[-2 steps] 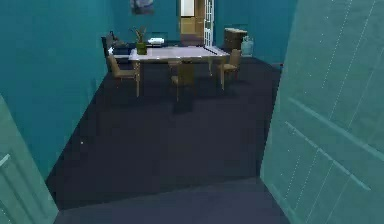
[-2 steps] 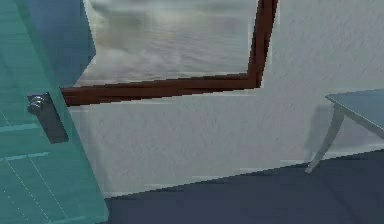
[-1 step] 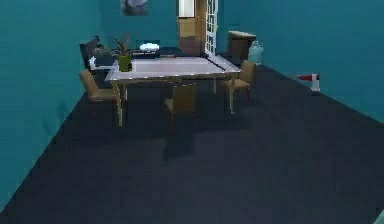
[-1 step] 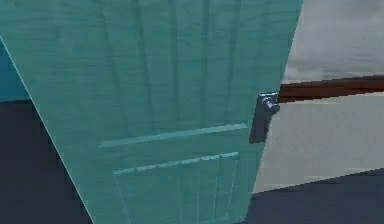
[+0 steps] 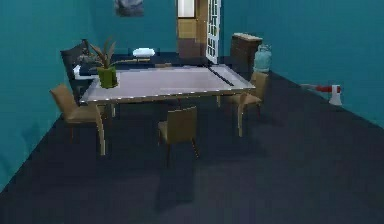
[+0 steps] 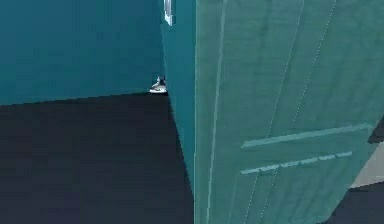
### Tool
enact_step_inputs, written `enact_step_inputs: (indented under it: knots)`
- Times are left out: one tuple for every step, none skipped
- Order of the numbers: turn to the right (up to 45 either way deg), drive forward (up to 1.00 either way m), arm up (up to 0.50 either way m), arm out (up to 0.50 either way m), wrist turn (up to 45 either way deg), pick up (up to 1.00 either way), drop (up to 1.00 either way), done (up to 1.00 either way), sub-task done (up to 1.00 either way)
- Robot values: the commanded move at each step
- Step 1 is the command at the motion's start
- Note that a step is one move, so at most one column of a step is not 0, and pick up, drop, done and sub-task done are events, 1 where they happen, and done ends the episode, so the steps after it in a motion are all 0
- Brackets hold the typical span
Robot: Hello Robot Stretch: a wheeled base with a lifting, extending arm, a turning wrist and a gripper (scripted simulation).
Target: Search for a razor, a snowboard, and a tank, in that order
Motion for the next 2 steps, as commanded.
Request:
enact_step_inputs:
  knots:
    - [12.0,0.00,0.00,0.00,0.0,0.00,0.00,0.00,0.00]
    - [0.0,0.60,0.00,0.00,0.0,0.00,0.00,0.00,0.00]
